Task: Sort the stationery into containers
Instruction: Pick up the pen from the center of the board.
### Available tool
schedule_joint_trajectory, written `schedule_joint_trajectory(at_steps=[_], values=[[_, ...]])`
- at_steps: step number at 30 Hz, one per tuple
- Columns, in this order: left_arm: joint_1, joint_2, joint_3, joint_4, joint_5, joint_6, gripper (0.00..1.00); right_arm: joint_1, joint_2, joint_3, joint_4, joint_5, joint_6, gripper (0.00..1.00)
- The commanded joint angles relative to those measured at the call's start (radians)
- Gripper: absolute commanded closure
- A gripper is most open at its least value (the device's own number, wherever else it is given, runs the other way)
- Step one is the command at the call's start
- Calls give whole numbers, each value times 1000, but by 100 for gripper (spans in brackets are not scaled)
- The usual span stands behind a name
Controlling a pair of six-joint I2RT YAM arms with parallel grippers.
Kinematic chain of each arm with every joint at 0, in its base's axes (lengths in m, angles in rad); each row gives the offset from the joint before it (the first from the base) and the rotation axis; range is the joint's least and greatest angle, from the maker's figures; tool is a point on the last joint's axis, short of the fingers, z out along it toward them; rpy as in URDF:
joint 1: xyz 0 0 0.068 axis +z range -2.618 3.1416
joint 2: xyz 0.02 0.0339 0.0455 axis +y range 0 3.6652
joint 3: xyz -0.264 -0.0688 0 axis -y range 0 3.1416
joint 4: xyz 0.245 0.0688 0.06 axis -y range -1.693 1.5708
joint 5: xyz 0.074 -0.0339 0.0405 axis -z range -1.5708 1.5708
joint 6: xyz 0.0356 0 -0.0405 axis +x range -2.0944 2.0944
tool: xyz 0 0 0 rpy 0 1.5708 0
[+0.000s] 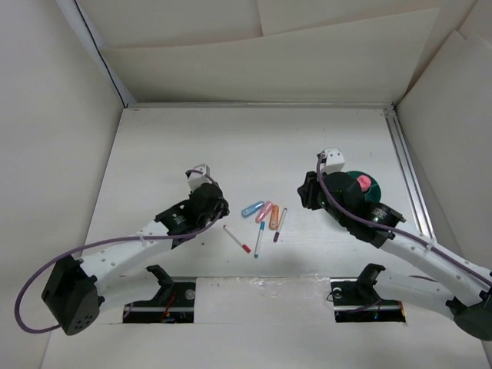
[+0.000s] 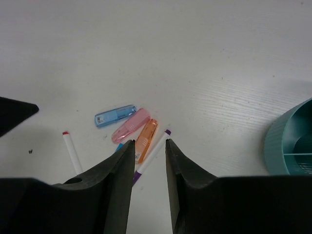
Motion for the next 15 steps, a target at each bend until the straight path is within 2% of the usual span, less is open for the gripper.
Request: schedule_joint_trajectory(at_steps=[1, 7, 15], values=[[-62, 50, -25, -73, -67, -123, 70, 16, -13, 0, 52, -35, 9, 63], [-217, 198, 12, -207, -168, -292, 72, 34, -13, -21, 61, -56, 9, 63], [-226, 198, -48, -141, -123, -338, 69, 45, 6, -50, 80, -78, 18, 63]])
